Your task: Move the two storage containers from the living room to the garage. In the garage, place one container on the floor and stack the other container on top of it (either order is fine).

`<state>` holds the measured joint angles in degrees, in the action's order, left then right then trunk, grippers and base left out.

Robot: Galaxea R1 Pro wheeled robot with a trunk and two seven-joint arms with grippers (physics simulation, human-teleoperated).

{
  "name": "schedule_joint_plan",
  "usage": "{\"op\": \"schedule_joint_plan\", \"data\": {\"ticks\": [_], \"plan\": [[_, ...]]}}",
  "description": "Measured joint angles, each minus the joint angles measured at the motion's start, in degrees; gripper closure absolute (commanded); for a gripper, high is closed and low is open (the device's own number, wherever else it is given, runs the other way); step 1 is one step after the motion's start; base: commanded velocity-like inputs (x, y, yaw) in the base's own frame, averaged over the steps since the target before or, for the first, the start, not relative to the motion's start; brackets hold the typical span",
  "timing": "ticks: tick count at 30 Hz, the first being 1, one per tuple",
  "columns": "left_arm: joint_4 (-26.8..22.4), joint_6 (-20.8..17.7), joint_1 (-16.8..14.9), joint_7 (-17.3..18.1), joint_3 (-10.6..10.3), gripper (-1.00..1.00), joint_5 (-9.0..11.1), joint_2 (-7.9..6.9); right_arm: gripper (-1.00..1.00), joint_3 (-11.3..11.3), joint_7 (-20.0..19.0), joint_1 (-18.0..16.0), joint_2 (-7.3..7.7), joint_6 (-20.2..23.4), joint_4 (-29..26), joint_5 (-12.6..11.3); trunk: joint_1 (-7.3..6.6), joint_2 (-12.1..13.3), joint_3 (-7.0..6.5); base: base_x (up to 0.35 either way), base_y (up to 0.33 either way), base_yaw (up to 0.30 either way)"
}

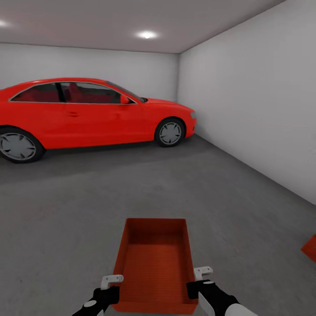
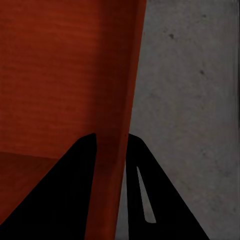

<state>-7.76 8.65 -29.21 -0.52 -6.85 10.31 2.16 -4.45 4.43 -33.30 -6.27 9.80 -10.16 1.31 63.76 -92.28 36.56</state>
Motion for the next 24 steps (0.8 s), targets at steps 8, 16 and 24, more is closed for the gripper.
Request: {"op": "schedule_joint_plan", "data": {"ticks": [8, 16, 24], "plan": [[0.00, -0.01, 0.00, -0.01, -0.02, 1.00, 0.00, 0.00, 1.00, -0.03, 0.00, 0.00, 0.00, 0.00, 0.00, -0.04, 0.00, 0.00, 0.00, 0.275, 0.145, -0.283], [0.01, 0.00, 0.00, 0.02, 0.03, 1.00, -0.01, 0.00, 1.00, -0.04, 0.00, 0.00, 0.00, 0.00, 0.00, -0.05, 0.00, 0.00, 0.00, 0.275, 0.145, -0.283], [0.12, 0.06, 0.02, -0.13, 0.38, 1.00, 0.05, 0.44, 1.00, 1.54, -1.01, -0.02, 0.41, 0.09, -0.09, 1.76, 0.00, 0.00, 0.00, 0.275, 0.145, -0.283]]}}
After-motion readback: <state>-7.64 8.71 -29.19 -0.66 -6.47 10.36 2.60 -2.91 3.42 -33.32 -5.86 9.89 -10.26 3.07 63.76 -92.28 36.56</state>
